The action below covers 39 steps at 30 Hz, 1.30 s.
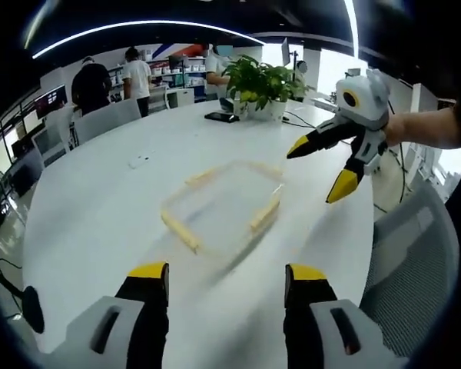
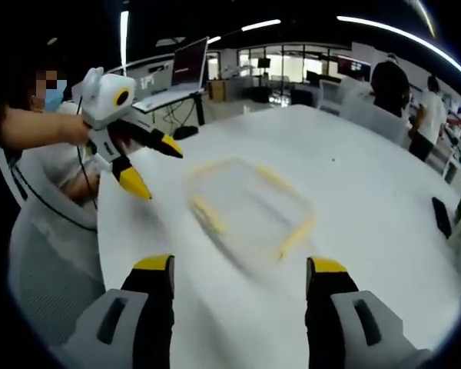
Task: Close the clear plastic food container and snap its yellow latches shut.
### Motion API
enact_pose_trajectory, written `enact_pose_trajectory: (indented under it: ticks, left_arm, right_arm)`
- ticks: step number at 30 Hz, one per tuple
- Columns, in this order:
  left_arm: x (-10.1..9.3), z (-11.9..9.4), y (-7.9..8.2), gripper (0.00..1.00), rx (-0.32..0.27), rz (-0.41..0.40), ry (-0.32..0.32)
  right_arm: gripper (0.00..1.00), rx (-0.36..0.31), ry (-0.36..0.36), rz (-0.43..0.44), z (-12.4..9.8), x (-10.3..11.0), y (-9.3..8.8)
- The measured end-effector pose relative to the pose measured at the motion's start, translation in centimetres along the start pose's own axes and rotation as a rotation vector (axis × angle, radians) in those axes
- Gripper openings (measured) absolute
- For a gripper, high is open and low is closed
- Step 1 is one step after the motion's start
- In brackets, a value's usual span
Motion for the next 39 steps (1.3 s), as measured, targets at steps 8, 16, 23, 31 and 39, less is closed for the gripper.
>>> enact_pose_trajectory:
  ticks: [8, 16, 23, 31, 39]
  left_arm:
    - [-1.3, -2.4, 0.0, 0.64, -0.04, -0.023, 0.026]
    - [-2.5, -4.9, 0.1, 0.72, -0.078, -0.053, 0.059]
    - [-4.3, -6.7, -0.2, 0.8, -0.102, -0.061, 0.08]
    - [-5.4, -8.1, -1.3, 0.89, -0.111, -0.087, 0.099]
    - [-5.5, -8.9, -1.5, 0.99, -0.15, -0.099, 0.111]
  right_arm:
    - [0.76, -0.032, -0.025, 0.023, -2.5, 1.5, -1.2]
    - [0.84, -0.073, -0.05, 0.051, -4.9, 2.8, -2.2]
    - [0.89, -0.092, -0.083, 0.067, -6.9, 3.4, -3.1]
    - [0.95, -0.102, -0.092, 0.066, -8.0, 3.7, -3.9]
    - [1.0, -0.131, -0.105, 0.042, -8.5, 3.8, -3.7]
Point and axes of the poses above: the point that each gripper's makers call its tool centre point, and the gripper's own axes: z roughly forward along the fingers, x roughly to its left, y roughly out of its top, the point moved 5 cm from there along -z, roughly backward along the fingers, and after that the axes turned 9 degrees about z, right-handed, at the moved point
